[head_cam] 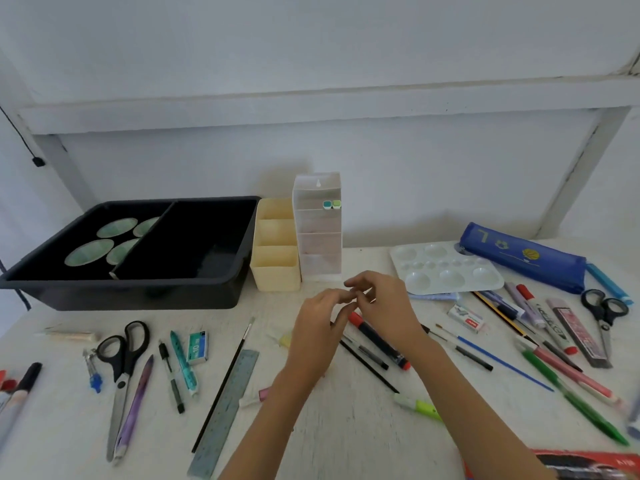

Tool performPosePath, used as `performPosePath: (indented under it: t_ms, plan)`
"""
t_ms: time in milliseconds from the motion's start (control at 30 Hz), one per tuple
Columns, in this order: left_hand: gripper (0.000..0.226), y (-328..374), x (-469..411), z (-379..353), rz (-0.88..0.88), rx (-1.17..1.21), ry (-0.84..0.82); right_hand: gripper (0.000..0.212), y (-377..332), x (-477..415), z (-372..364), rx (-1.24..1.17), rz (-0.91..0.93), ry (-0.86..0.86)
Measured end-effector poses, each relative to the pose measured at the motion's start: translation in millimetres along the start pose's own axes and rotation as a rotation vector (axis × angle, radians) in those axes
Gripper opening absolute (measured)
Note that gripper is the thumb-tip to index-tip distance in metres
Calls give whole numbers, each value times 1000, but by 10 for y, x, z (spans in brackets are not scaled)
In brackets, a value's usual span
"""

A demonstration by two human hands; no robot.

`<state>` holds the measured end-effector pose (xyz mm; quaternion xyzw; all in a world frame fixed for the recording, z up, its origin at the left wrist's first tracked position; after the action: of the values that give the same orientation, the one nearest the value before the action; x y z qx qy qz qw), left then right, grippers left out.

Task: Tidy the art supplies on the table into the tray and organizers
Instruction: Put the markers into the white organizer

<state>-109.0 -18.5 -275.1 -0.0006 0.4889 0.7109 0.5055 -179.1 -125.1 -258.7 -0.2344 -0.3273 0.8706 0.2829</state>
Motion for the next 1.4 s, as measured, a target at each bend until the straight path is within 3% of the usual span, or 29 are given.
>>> performPosePath:
  t_ms: [100,200,267,500,600,800,933,1067,1233,1400]
  plan:
    - [16,-54,157,22,40,16,-93,22,114,195,-57,-4,-19,-41]
    - [17,-154,339,126,101,3,-320,22,226,369,-102,-20,-43,-88]
    - [20,-237,459,210,81,-133,-406,22,278,466,-132,-22,-57,-110]
    - [38,-312,624,252,78,-324,-398,23,183,682,-332,-24,-18,-206]
    - [32,-320,607,263,128,-325,-399,24,123,721,-420,-36,-24,-226]
    - [17,-224,467,444,209,-185,-236,23,55,695,-525,-5,-73,-219]
    - [15,-240,365,691,204,-83,-62,33,-32,703,-665,143,75,-408]
    - [15,-294,290,826,287,80,67,26,-105,639,-741,233,126,-443]
    - [24,-354,226,903,373,279,193,14,-228,531,-551,78,82,-487]
    - [36,-283,109,983,341,275,257,11,-426,330,-233,-206,32,-357]
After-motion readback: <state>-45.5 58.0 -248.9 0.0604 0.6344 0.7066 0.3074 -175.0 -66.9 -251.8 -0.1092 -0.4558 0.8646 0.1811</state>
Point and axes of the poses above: each hand's wrist, its own x-axis away from the middle knuckle, its own z-axis out of the back of the hand, y = z × x, the point moved 3 cm from there along -x, towards the middle knuckle, and after that the axes turned 6 degrees about x, right-handed, at the moved point
